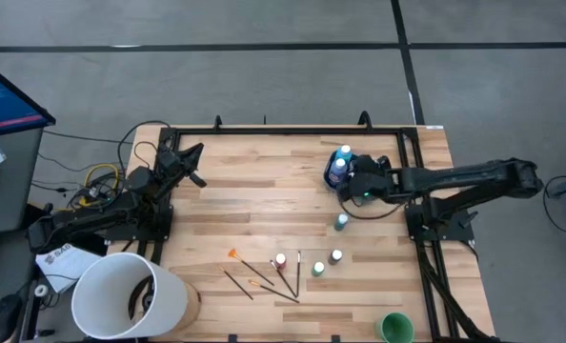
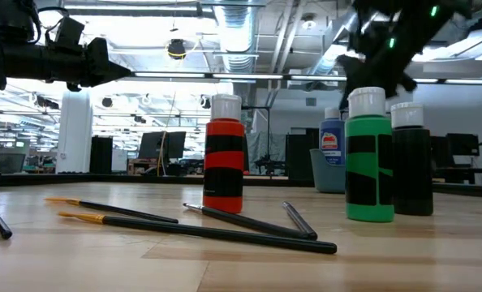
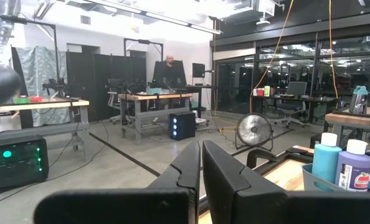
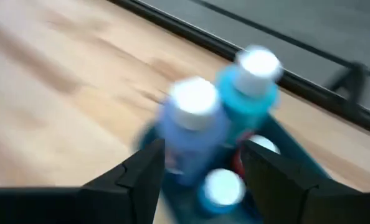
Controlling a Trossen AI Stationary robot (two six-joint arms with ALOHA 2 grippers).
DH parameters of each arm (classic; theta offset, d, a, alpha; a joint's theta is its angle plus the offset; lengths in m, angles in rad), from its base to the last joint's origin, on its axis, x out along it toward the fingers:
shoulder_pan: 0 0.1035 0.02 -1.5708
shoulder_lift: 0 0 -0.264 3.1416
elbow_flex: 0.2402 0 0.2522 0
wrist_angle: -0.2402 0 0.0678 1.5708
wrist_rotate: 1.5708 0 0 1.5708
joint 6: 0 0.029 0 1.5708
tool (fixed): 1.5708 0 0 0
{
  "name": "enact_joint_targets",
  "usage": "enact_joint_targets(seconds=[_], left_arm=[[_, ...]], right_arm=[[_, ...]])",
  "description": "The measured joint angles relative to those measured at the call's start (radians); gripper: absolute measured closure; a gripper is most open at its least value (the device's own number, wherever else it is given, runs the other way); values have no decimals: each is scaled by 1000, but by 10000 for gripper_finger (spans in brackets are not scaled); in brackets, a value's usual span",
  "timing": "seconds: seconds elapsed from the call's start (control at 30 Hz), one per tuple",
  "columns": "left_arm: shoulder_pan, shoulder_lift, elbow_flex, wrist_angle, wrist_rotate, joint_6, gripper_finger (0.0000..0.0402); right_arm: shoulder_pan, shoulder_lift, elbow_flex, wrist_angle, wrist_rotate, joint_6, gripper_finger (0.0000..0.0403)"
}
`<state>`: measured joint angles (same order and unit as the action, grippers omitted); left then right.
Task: Pick & Place Paint Supplies
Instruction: Put the small light green paint bottle into the blue bin
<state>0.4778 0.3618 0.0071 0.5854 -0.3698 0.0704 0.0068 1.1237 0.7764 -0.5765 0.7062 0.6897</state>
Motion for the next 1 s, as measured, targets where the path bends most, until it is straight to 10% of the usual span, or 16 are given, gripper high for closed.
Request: enact_joint_targets(seconds=[0.27,0.53,1.0], left_arm=[[0,0,0,0,0,0,394],[0,0,0,0,0,0,394],[0,0,0,0,0,0,394]], right_arm=[[170,-145,32,3,-234,-69,187],[363,-36,-58,59,-237,-42,188],[358,99,-67,57,-185,-69,183]])
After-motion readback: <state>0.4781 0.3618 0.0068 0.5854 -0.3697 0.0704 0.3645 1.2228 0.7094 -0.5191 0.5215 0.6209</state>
